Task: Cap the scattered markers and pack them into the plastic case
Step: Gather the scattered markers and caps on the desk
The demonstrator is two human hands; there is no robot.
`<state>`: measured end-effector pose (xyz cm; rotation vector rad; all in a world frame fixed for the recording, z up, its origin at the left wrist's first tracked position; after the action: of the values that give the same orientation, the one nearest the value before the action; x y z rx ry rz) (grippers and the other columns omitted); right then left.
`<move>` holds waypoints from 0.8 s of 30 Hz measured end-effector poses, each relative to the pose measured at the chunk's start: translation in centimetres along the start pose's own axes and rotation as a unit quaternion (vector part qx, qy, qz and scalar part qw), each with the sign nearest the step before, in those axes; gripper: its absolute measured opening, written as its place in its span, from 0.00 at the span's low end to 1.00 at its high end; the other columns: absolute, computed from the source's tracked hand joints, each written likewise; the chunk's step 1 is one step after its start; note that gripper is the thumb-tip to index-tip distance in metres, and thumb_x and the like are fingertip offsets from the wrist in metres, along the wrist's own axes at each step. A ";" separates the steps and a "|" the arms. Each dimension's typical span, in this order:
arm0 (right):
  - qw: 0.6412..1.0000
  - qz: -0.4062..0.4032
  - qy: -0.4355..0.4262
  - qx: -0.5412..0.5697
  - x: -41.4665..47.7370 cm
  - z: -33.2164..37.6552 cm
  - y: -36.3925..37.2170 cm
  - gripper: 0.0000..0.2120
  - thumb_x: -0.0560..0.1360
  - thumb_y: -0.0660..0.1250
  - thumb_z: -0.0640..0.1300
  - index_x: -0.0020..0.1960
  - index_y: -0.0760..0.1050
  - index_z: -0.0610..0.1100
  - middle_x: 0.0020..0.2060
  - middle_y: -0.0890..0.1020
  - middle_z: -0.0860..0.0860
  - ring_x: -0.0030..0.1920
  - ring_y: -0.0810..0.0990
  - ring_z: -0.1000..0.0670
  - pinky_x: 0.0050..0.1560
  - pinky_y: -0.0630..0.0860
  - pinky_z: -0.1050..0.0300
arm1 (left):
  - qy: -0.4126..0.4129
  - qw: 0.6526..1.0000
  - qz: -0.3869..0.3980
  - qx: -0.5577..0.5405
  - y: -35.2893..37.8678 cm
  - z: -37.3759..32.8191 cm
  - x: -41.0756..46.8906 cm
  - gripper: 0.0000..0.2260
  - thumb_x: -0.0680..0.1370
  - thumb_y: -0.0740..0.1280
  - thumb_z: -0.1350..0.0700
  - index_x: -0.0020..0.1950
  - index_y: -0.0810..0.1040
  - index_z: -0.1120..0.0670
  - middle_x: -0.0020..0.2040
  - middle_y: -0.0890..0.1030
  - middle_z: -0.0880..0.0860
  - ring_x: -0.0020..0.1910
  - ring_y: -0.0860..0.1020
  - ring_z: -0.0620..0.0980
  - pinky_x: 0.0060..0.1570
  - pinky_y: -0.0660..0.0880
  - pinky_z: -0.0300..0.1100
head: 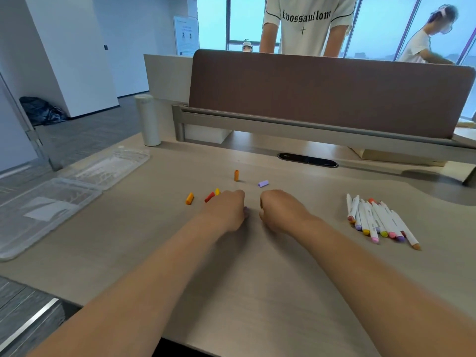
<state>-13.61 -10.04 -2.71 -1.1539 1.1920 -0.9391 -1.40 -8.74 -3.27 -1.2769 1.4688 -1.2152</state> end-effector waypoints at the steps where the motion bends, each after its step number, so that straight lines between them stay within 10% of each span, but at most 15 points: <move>1: 0.999 -0.029 -0.014 0.019 0.0 -0.1 0.0 0.05 0.79 0.63 0.41 0.44 0.71 0.42 0.39 0.74 0.46 0.41 0.73 0.45 0.38 0.69 0.56 | 0.006 1.000 -0.002 0.004 -0.1 -0.1 0.0 0.09 0.81 0.61 0.48 0.50 0.69 0.53 0.56 0.78 0.57 0.53 0.76 0.57 0.46 0.72 0.47; 8: 0.987 -0.074 0.015 0.138 0.1 -0.6 0.0 0.16 0.77 0.58 0.36 0.31 0.63 0.42 0.29 0.67 0.46 0.30 0.66 0.48 0.28 0.58 0.59 | 0.000 1.000 0.000 -0.005 -0.3 0.0 -0.5 0.03 0.82 0.59 0.58 0.54 0.68 0.58 0.57 0.77 0.59 0.54 0.77 0.58 0.42 0.68 0.46; 15: 0.978 -0.080 -0.048 0.185 -0.1 2.4 -0.4 0.10 0.79 0.59 0.42 0.53 0.77 0.41 0.49 0.80 0.41 0.44 0.75 0.43 0.48 0.75 0.50 | -0.026 0.996 -0.049 -0.068 -2.8 3.6 -1.7 0.11 0.79 0.59 0.61 0.58 0.78 0.56 0.60 0.79 0.57 0.58 0.77 0.58 0.56 0.73 0.44; 24: 0.978 -0.067 -0.023 0.195 0.7 6.2 -0.8 0.12 0.75 0.57 0.36 0.33 0.66 0.43 0.37 0.75 0.43 0.40 0.75 0.42 0.38 0.68 0.57 | -0.031 0.995 0.021 -0.095 -4.1 6.6 -4.5 0.11 0.80 0.58 0.62 0.55 0.79 0.59 0.57 0.79 0.60 0.55 0.78 0.59 0.46 0.71 0.41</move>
<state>-7.33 -9.82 -2.09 -0.9396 0.8500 -1.1819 6.48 -5.30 -0.59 -1.3904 1.5886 -1.0191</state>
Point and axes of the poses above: each hand's wrist, its own x-axis towards the middle knuckle, its own y-axis out of the palm, z = x × y, the point moved 4 cm from there along x, towards the middle knuckle
